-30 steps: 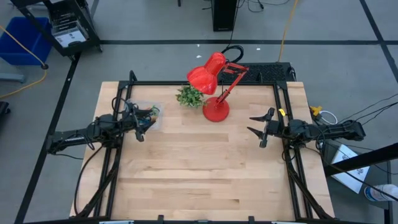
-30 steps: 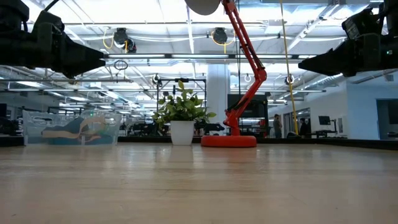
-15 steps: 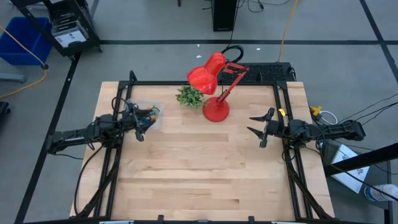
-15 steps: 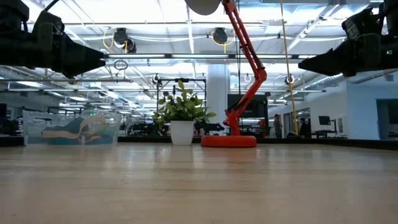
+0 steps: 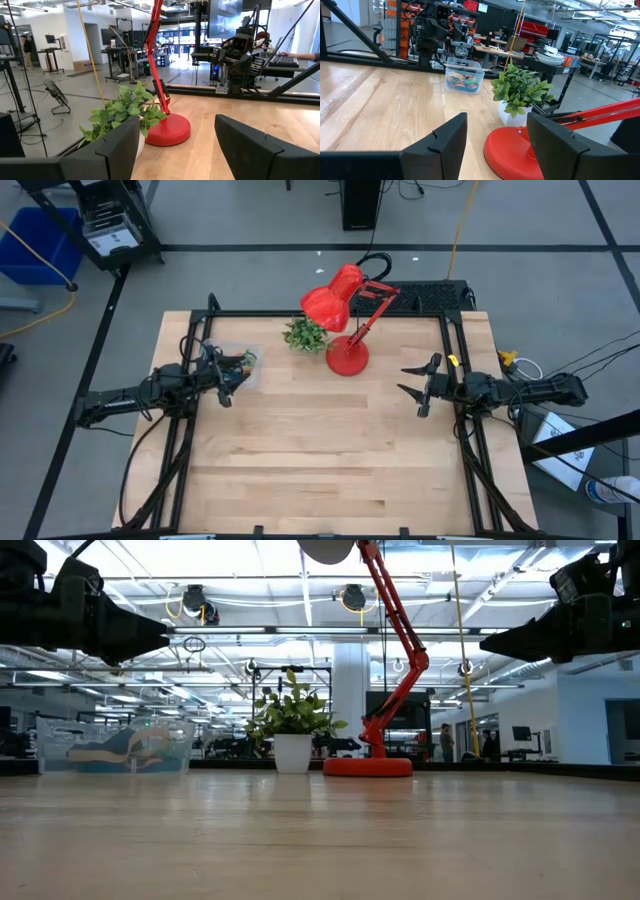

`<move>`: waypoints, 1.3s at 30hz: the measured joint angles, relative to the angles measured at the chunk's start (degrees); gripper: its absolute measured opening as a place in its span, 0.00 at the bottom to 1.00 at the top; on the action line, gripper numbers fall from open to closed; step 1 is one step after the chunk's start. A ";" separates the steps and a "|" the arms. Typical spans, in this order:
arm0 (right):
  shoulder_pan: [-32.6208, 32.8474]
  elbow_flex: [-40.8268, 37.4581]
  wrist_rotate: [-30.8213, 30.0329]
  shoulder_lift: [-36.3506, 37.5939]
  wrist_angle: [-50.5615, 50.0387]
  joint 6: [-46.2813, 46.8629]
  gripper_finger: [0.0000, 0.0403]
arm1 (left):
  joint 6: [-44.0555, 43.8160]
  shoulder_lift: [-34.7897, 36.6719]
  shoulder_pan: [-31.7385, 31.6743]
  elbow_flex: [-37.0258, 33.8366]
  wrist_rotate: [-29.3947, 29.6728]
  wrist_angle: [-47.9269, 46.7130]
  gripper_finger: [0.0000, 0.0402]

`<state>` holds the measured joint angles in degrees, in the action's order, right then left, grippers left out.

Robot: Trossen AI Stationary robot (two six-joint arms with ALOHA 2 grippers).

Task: Pick and place rubber bands into bin
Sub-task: Return to Home Position

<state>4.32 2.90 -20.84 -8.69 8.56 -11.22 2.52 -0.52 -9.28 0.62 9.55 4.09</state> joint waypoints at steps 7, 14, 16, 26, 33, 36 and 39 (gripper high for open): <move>0.01 -0.02 0.00 0.00 -0.02 0.00 0.51 | 0.00 0.00 0.00 0.00 -0.05 0.01 0.66; -0.01 -0.02 0.00 0.00 0.00 0.00 0.50 | 0.00 0.00 0.00 0.00 -0.12 0.00 0.66; 0.01 -0.01 0.00 0.00 -0.01 0.00 0.50 | 0.00 0.00 -0.02 0.00 -0.14 -0.01 0.66; 0.01 -0.01 0.00 0.00 -0.01 0.00 0.50 | 0.00 0.00 -0.02 0.00 -0.38 0.01 0.66; 0.01 0.00 0.00 0.00 -0.02 0.00 0.50 | 0.00 0.00 0.00 0.00 -0.36 -0.01 0.66; -0.01 -0.01 0.00 0.00 -0.02 0.00 0.50 | 0.00 -0.01 -0.02 0.00 -0.36 0.00 0.66; 0.00 0.00 0.00 0.00 -0.01 0.00 0.51 | 0.00 0.00 -0.02 0.00 -0.34 -0.01 0.66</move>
<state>4.32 2.90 -20.84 -8.69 8.55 -11.22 2.52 -0.52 -9.30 0.62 9.21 4.08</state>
